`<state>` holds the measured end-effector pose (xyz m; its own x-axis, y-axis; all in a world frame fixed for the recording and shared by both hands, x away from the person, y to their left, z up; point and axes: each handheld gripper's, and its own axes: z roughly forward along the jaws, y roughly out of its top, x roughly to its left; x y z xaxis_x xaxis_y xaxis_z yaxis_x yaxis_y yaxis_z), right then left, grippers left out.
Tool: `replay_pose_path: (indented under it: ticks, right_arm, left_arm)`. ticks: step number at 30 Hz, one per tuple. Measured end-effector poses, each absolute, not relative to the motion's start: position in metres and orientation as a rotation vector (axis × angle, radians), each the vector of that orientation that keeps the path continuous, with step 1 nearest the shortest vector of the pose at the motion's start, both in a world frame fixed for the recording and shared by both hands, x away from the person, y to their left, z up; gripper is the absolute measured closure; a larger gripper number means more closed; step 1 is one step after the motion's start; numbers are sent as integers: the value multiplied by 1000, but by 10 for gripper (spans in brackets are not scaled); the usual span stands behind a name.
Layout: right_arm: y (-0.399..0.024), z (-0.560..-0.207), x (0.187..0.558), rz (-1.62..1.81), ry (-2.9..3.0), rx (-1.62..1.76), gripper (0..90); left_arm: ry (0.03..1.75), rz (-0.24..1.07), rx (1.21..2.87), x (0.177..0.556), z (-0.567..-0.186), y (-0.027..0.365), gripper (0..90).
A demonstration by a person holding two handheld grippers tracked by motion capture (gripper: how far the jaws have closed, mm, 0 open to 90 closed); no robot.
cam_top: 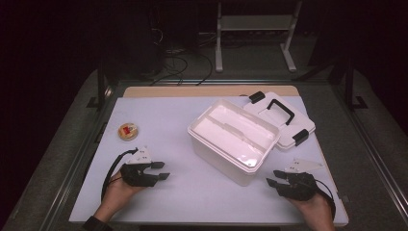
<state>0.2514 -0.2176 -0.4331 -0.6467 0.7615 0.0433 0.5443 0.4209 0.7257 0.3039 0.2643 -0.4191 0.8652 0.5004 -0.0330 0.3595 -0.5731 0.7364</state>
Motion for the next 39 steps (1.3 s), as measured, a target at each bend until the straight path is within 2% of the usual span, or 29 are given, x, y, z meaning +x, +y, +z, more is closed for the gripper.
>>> replay_pose_path:
  ticks: [10, 25, 39]
  right_arm:
    - [-220, -417, 269, 1066, 2405, 1112, 882]
    - [-218, -392, 289, 1080, 2395, 1076, 896]
    - [-219, -384, 298, 1080, 2387, 1065, 896]
  left_arm:
    - [586, 188, 2224, 330, -398, 254, 898]
    - [549, 208, 2197, 384, -368, 237, 899]
    - [496, 179, 2169, 434, -367, 207, 899]
